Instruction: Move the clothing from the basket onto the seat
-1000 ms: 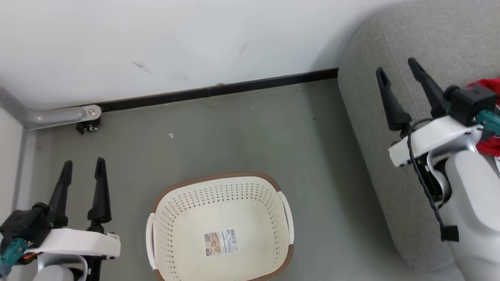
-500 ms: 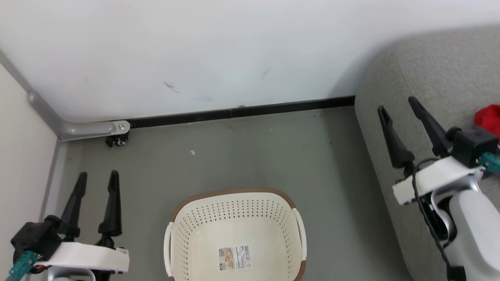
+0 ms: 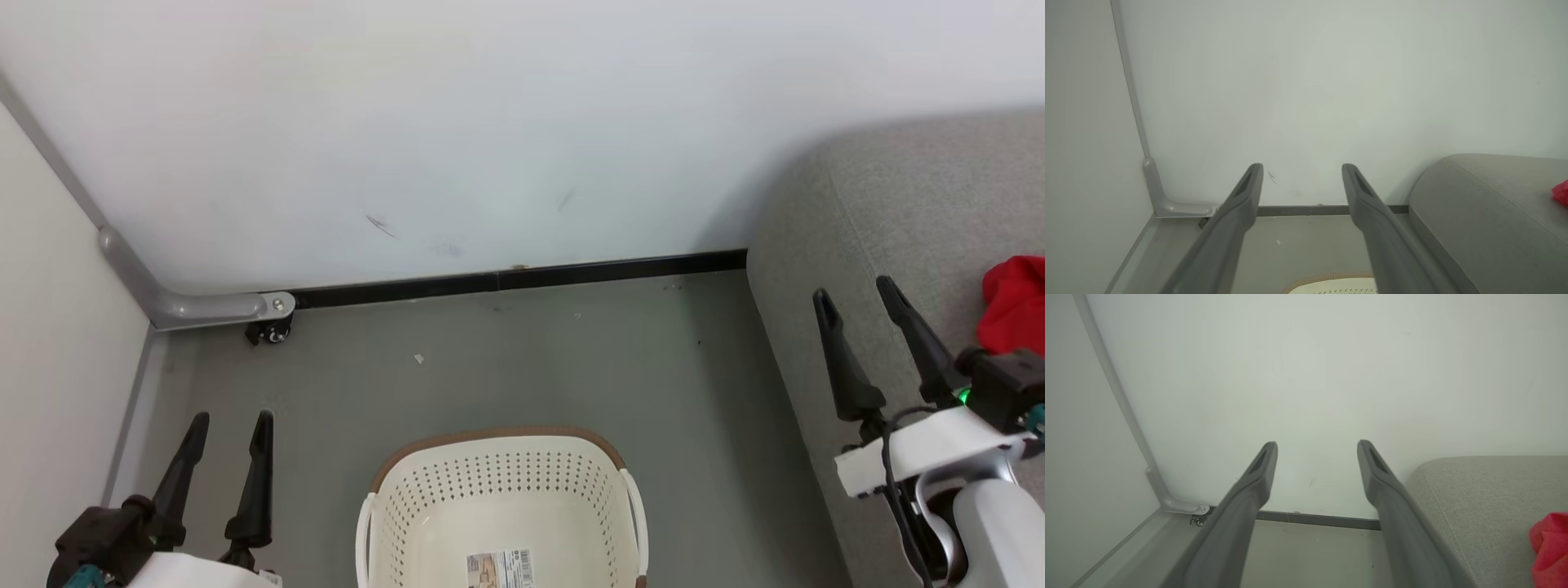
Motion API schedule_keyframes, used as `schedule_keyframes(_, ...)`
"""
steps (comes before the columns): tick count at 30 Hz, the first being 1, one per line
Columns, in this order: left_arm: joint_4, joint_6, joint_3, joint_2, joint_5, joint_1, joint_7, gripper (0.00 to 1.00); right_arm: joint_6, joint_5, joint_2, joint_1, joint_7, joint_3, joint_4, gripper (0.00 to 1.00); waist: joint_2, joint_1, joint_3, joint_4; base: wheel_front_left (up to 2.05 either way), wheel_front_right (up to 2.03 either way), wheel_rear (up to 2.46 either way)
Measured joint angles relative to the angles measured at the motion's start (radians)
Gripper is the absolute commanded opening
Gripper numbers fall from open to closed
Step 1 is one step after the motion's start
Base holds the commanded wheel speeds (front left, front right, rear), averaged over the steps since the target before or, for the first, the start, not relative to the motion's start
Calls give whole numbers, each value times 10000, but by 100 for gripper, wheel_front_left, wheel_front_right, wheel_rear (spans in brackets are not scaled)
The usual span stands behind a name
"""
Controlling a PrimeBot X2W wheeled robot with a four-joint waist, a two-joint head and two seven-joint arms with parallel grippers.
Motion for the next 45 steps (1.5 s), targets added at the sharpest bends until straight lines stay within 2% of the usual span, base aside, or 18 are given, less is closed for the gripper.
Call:
schedule_keyframes(6, 111, -42, 117, -75, 159, 301, 0, 100, 0, -4, 111, 617, 2, -303, -330, 100, 0, 0, -283, -5, 0, 0, 0)
schedule_keyframes(15, 136, -171, 422, -115, 291, 594, 0, 100, 0, -111, 155, 1438, 0, -136, -623, 100, 0, 0, -572, -12, 0, 0, 0)
schedule_keyframes(38, 169, -257, 679, -274, 566, 673, 0, 100, 0, -111, 178, 1847, 2, -153, -1081, 100, 0, 0, -725, -14, 0, 0, 0)
schedule_keyframes(39, 171, -257, 685, -274, 594, 673, 0, 0, 0, -111, 180, 1847, 2, -153, -1091, 0, 0, 0, -731, -14, 0, 0, 0)
schedule_keyframes(45, 746, -257, 558, -627, 606, 861, 15, 0, -4, -100, 447, 2173, 42, -54, -489, 0, 0, 0, -737, -15, 0, 0, 0)
